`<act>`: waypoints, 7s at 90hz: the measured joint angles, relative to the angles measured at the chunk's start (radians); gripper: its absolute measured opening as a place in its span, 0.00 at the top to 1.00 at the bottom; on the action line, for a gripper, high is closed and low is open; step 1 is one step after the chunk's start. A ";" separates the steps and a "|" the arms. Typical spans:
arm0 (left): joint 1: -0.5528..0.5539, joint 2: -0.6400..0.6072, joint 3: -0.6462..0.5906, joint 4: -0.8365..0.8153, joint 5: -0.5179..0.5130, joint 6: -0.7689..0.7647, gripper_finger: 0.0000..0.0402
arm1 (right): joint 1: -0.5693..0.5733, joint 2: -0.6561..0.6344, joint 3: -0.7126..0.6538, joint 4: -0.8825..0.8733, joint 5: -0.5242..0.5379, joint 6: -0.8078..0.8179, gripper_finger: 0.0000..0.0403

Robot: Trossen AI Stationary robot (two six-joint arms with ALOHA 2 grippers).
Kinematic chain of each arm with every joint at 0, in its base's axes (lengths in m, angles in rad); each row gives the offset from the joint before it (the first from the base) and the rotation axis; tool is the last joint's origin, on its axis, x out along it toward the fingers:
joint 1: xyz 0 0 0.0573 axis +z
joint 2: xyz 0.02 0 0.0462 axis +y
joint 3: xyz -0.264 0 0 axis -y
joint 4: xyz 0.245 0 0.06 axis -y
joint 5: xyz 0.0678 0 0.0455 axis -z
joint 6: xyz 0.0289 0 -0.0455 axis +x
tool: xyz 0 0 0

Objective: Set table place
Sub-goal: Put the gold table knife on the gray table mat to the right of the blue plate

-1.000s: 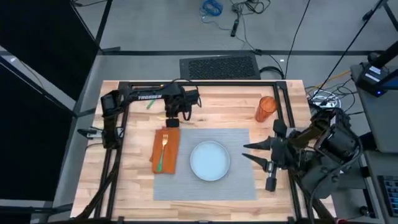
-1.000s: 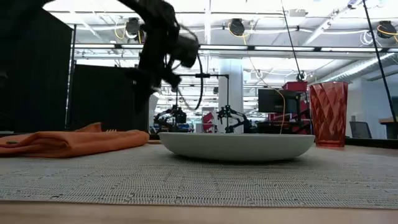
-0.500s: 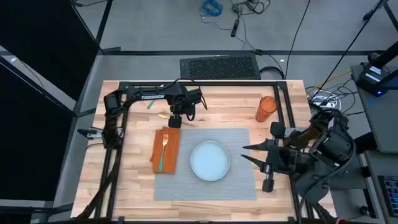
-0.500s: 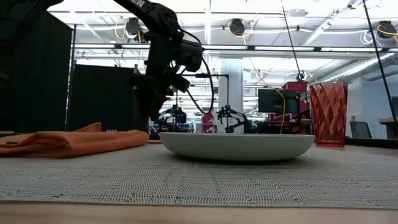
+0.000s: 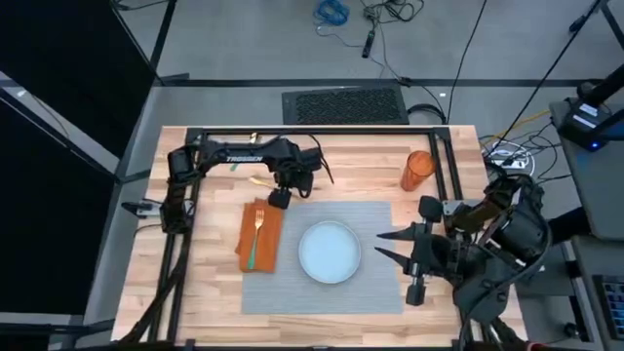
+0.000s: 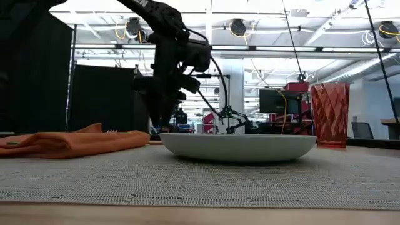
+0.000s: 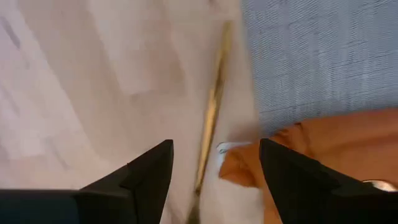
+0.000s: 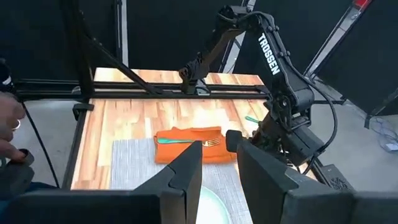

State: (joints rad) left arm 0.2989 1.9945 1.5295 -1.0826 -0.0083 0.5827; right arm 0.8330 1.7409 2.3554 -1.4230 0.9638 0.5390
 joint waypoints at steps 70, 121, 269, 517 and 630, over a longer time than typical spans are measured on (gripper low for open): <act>-0.059 0.133 0.006 0.098 -0.060 0.032 0.47 | 0.000 0.011 0.000 0.004 -0.028 0.025 0.79; -0.046 0.138 0.034 0.088 -0.073 0.029 0.72 | 0.000 0.013 0.000 0.004 -0.028 0.025 0.79; -0.094 0.131 0.241 -0.067 -0.212 0.125 1.00 | 0.000 0.012 0.001 0.004 -0.027 0.025 0.79; -0.013 0.235 0.299 -0.006 -0.175 0.102 0.57 | -0.013 0.046 0.001 -0.035 -0.019 0.022 0.79; 0.019 0.229 0.291 0.023 0.010 0.138 0.62 | 0.016 0.069 0.000 -0.075 0.003 0.057 0.79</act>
State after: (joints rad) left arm 0.3180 2.2232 1.8210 -1.0595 0.0015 0.7208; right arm 0.8490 1.8103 2.3554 -1.4982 0.9665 0.5962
